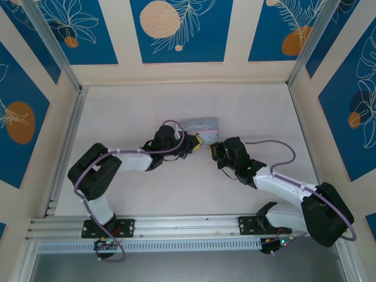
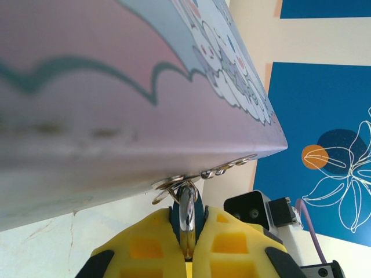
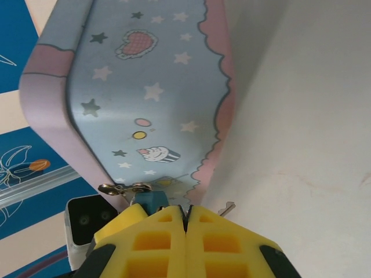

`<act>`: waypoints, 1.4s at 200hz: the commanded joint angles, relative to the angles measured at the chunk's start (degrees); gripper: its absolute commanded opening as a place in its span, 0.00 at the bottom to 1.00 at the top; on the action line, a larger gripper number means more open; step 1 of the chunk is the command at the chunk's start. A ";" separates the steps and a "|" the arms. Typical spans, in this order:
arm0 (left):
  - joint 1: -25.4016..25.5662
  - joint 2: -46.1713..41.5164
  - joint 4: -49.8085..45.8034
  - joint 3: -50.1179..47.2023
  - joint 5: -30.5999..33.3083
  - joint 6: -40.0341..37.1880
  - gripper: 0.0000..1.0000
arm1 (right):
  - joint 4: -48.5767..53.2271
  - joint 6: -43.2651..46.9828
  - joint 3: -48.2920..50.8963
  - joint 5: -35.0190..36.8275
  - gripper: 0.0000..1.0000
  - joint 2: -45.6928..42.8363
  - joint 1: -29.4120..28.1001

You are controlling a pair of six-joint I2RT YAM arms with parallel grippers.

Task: Unlock a padlock with a key

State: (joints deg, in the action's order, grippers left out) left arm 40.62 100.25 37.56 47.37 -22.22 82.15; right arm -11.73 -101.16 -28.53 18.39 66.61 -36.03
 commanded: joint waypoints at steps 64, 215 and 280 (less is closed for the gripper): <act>-0.42 -2.20 1.46 -0.44 0.61 0.20 0.00 | -2.18 -0.25 -2.73 0.23 0.00 2.08 -0.97; -0.45 -1.99 1.34 0.00 0.87 0.11 0.00 | -0.22 -0.96 -1.16 1.38 0.00 0.88 -1.56; -0.37 -2.05 1.30 -0.02 0.84 0.10 0.00 | -0.84 -0.53 -2.10 1.18 0.00 1.94 -1.57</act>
State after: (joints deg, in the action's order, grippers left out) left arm 40.62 100.12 37.56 47.29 -21.80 82.15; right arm -11.55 -101.19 -29.52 18.24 67.81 -37.17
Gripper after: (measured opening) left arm 0.058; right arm 0.060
